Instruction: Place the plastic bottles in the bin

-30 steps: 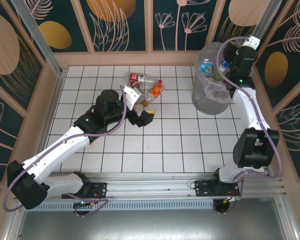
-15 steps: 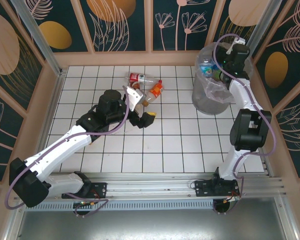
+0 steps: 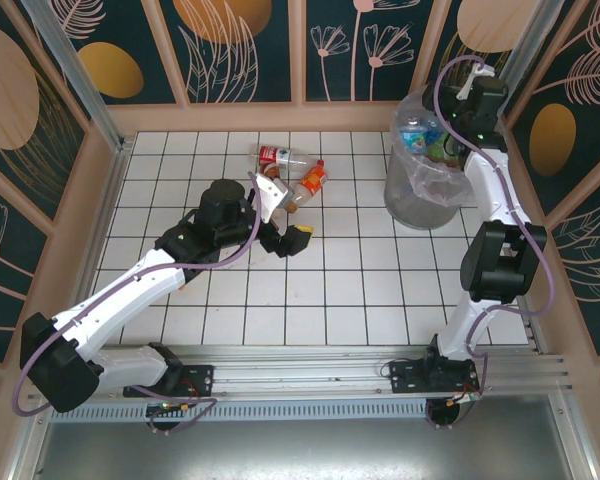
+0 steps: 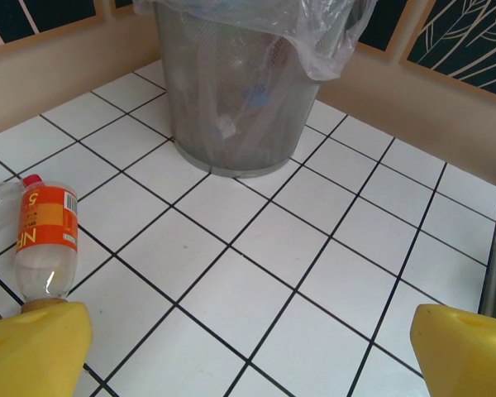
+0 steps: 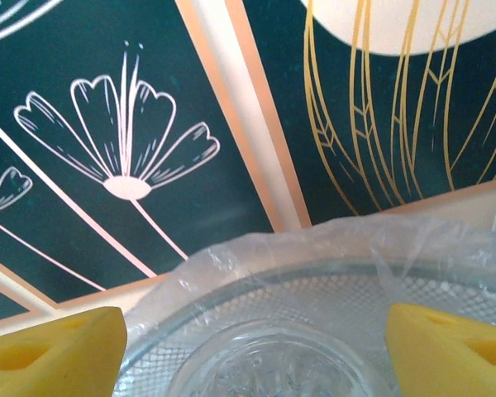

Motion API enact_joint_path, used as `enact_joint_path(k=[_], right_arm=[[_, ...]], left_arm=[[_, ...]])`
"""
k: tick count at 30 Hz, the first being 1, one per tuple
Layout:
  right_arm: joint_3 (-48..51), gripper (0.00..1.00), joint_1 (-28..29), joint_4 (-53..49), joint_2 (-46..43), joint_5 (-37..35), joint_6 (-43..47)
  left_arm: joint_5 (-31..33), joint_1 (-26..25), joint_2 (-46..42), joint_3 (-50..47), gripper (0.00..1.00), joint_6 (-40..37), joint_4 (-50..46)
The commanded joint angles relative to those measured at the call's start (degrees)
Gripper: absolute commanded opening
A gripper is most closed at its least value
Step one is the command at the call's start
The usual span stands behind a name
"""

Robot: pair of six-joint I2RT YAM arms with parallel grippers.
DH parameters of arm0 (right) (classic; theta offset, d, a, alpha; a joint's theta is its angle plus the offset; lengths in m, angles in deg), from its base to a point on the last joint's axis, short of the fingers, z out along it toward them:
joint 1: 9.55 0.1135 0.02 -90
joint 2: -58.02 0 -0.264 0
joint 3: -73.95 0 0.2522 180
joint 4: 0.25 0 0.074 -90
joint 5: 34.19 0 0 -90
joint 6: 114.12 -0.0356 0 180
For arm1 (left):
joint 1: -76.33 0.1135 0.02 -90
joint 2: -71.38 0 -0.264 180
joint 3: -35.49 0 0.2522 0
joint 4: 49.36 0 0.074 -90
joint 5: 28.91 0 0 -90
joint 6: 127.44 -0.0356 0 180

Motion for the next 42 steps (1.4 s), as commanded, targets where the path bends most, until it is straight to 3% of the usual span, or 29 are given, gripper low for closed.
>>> enact_joint_path(k=[1, 3, 10, 18, 23, 34, 42], right_arm=[[-0.12, 0.81, -0.28, -0.89, -1.75, -1.85, -1.06], [1.13, 0.78, -0.25, -0.02, -2.75, -2.53, -1.49], [0.98, 0.52, -0.52, -0.83, -1.84, 0.95, -1.94], [-1.56, 0.42, -0.41, -5.55, 0.92, 6.68, -1.67], [-4.46, 0.42, -0.36, -9.55, 2.83, 11.79, -3.59], [-12.57, 0.48, -1.14, -16.47, 3.75, 12.29, -9.92], [-2.57, 0.49, -0.86, -9.39, -6.89, 8.09, -8.66]], left_arm=[[-1.24, -0.33, 0.11, 0.33, 0.99, -0.4, -0.21], [-1.59, -0.3, 0.21, 0.44, 0.99, -0.32, -0.21], [-2.3, -0.31, 0.31, 0.53, 0.99, -0.08, -0.21], [-1.47, -0.31, 0.12, 0.27, 0.99, 0.65, 0.35], [-0.29, -0.3, 0.47, -0.67, 0.99, 3.57, 2.26], [2.98, -0.31, 1.41, -2.0, 0.99, 10.63, 5.36], [13.5, 0.34, 6.28, 1.58, 0.99, 15.12, 3.86]])
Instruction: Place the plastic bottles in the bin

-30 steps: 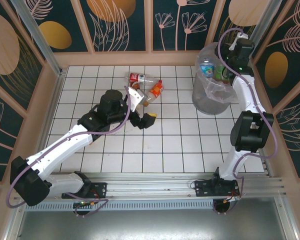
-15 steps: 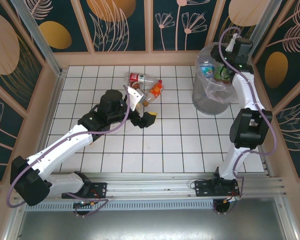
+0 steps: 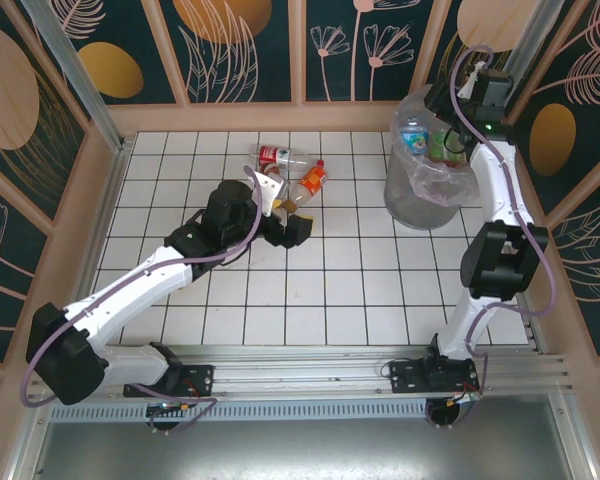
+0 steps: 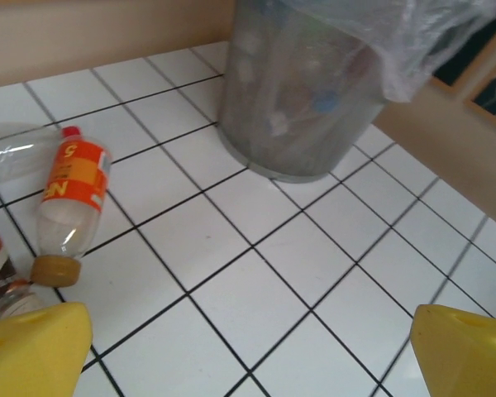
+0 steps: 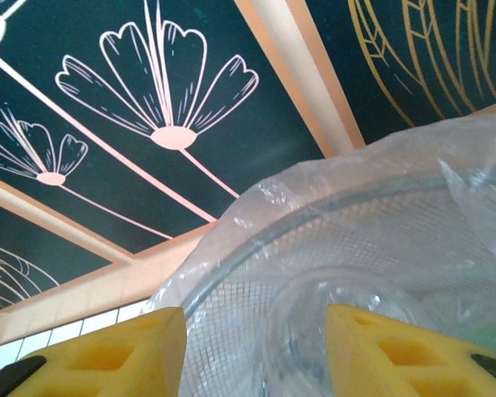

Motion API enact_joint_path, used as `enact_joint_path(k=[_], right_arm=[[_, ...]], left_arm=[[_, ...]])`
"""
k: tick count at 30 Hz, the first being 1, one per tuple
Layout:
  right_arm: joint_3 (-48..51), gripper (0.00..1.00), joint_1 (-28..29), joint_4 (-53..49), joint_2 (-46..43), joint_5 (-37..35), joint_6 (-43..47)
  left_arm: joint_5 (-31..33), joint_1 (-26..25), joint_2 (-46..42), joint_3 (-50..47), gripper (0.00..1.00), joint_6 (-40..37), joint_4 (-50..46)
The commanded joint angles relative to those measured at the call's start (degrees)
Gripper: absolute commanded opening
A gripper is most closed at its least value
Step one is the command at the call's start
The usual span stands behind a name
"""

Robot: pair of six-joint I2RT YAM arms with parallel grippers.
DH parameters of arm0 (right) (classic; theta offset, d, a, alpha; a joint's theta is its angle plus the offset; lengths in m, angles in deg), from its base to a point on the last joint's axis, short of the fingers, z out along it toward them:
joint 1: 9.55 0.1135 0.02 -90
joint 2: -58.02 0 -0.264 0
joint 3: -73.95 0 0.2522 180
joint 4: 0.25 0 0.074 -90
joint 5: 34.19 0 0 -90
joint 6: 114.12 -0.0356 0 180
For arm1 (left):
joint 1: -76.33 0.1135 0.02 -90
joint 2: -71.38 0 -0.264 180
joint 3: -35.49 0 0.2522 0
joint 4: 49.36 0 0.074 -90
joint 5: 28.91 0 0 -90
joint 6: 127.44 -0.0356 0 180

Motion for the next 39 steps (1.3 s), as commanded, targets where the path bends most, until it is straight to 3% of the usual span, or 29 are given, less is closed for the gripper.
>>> enact_joint_path(k=[1, 9, 13, 21, 32, 39], right_arm=[[4.36, 0.49, 0.06, 4.89, -8.27, -1.04, 0.55], [19.78, 0.55, 4.91, 6.71, -24.72, 1.1, 5.61], [26.62, 0.58, 11.01, 5.39, -33.04, 0.8, 7.6], [40.27, 0.62, 20.57, 4.56, -45.29, 7.02, 6.32], [51.06, 0.65, 23.64, 1.47, -53.49, 6.08, 3.88], [51.84, 0.65, 23.67, 1.42, -53.62, 4.72, 3.54]], left_arm=[[5.55, 0.72, 3.87, 3.01, 0.99, 3.58, -0.02], [4.24, 9.43, 14.2, 6.66, 0.99, 12.67, -0.46], [4.1, 12.32, 20.81, 10.8, 0.97, 12.73, -2.34], [1.64, 16.92, 35.28, 22.47, 0.96, 10.87, -7.1], [2.47, 19.85, 52.03, 38.13, 0.95, 10.26, -12.8], [2.41, 19.97, 56.38, 40.01, 0.9, 10.18, -13.35]])
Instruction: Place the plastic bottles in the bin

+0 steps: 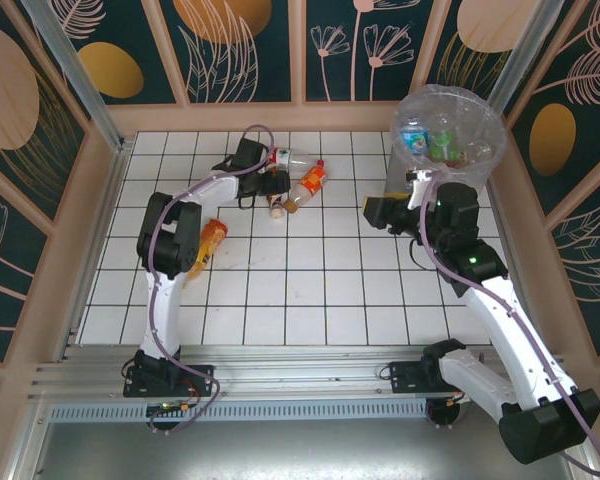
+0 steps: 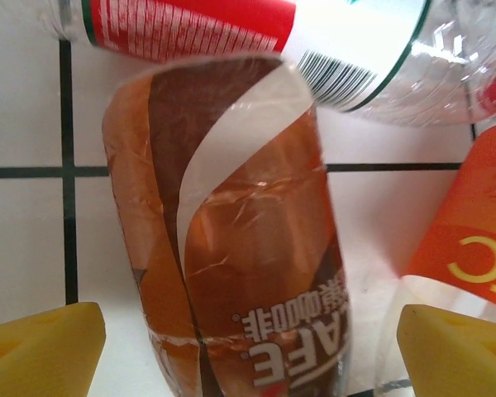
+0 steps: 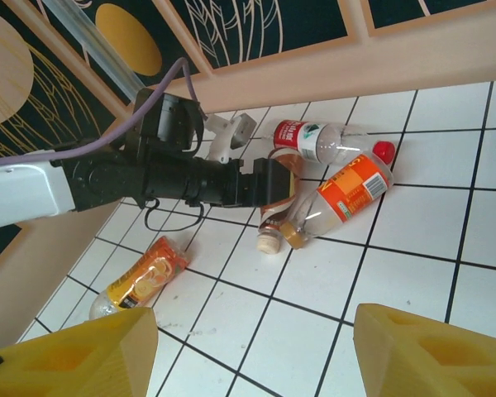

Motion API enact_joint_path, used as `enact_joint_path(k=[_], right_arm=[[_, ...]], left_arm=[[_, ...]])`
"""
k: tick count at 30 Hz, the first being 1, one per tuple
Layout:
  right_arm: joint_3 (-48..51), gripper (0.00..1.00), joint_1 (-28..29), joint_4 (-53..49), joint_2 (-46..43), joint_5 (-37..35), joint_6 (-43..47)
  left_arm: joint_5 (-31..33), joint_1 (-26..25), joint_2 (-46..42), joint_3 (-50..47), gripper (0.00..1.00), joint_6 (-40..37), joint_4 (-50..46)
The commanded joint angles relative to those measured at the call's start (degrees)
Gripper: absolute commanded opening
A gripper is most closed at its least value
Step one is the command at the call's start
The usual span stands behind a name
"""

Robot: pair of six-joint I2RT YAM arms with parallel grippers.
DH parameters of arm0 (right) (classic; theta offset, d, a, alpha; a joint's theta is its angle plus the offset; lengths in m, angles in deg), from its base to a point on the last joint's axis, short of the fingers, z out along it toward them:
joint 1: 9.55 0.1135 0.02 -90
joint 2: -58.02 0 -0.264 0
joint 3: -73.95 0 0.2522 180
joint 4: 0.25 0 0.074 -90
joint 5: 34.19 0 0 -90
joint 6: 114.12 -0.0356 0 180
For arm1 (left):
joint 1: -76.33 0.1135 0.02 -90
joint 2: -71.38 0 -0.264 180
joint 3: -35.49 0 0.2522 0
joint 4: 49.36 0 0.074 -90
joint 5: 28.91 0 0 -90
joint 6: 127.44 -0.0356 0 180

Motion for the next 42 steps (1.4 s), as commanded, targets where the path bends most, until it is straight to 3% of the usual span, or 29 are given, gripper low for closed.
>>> enact_joint_path(k=[1, 10, 19, 28, 31, 35, 42], right_arm=[[0.59, 0.65, 0.4, 0.53, -0.89, -1.02, -0.75], [2.29, 0.65, 0.44, 1.22, -0.76, -2.56, -2.82], [5.99, 0.65, 0.54, 3.66, 2.95, -4.26, -5.53], [7.62, 0.66, 0.62, 13.38, 9.79, 1.24, -11.73], [7.28, 0.68, 0.75, 17.46, 12.56, 3.68, -15.0], [4.62, 0.71, 1.26, 20.26, 17.39, 5.92, -18.5], [0.64, 0.79, 2.68, 22.38, 21.83, 8.12, -19.56]], left_arm=[[-0.21, 0.32, 1.96, 1.83, 0.89, -0.58, -2.07], [-1.96, 0.41, 3.44, 1.26, 0.75, -0.97, 0.43], [-4.45, 0.36, -3.41, -6.67, 0.51, -0.41, 7.35], [-9.59, -0.15, -18.5, -23.26, 0.52, 3.05, 16.69], [-15.02, -1.35, -23.57, -28.97, 0.52, 2.71, 20.76], [-24.6, -5.43, -29.03, -36.52, 0.52, 2.49, 28.95], [-29.19, -12.65, -35.79, -41.37, 0.53, 0.56, 33.67]])
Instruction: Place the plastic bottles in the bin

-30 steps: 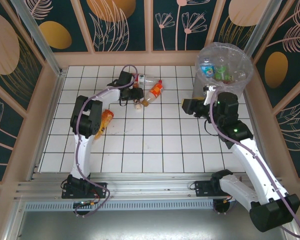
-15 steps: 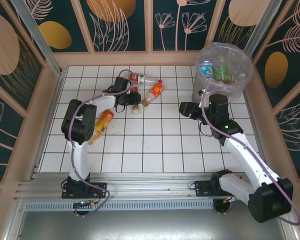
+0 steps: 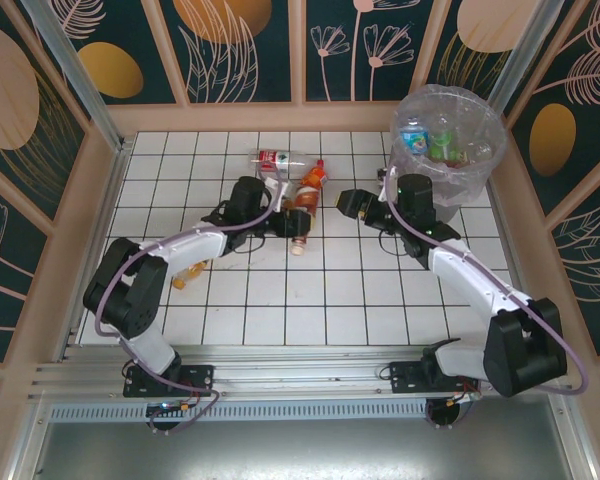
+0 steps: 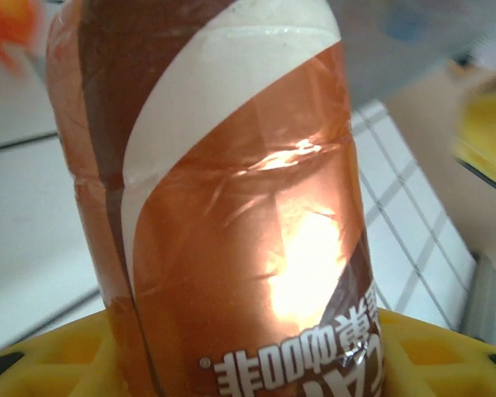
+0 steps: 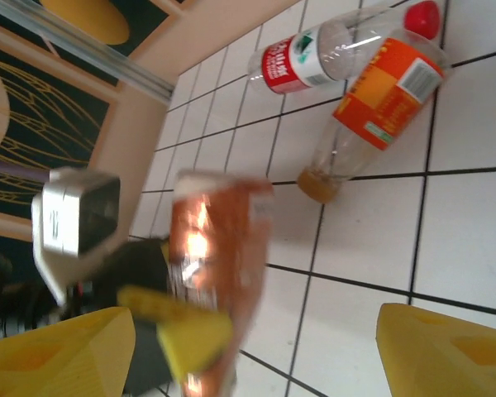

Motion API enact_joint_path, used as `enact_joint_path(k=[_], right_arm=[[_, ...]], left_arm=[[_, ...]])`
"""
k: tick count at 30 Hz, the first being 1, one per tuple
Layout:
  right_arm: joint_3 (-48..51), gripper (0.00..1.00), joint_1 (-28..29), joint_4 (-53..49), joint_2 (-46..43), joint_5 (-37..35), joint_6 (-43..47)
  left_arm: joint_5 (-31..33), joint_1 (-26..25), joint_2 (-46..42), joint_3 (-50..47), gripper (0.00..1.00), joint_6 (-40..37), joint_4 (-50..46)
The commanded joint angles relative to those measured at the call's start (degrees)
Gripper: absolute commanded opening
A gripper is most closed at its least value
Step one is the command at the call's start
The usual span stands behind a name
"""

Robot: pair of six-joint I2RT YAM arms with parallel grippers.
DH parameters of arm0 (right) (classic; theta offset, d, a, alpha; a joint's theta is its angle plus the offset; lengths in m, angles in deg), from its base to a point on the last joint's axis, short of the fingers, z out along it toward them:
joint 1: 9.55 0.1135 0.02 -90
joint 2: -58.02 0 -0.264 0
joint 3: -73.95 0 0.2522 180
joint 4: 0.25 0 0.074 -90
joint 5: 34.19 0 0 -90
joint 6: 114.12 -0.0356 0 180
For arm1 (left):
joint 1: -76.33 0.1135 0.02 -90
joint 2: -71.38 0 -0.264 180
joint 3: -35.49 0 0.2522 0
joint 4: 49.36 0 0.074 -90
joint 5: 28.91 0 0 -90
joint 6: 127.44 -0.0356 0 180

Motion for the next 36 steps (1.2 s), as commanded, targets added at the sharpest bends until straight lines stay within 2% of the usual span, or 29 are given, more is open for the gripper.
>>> enact_joint_path(k=[1, 6, 10, 30, 36], right_arm=[[-3.47, 0.8, 0.56, 3.55, 0.72, 2.82, -1.38], [-3.89, 0.9, 0.75, 3.81, 0.95, 6.41, -1.49], [-3.46, 0.92, 1.3, 4.65, 0.86, 8.89, -1.44], [-3.19, 0.92, 1.74, 6.69, 0.94, 11.47, -2.58], [-3.82, 0.87, 3.6, 6.29, 1.58, 13.88, -1.63]], left_arm=[[-4.66, -1.43, -4.21, -1.33, 0.53, -0.97, 6.43], [-6.24, -4.05, -6.78, -3.84, 0.54, -1.75, 7.58], [-7.13, -5.03, -7.71, -4.66, 0.54, -1.06, 9.66], [-8.55, -6.71, -9.16, -5.49, 0.55, -0.88, 12.4], [-7.94, -6.78, -8.2, -4.51, 0.55, -0.31, 12.13]])
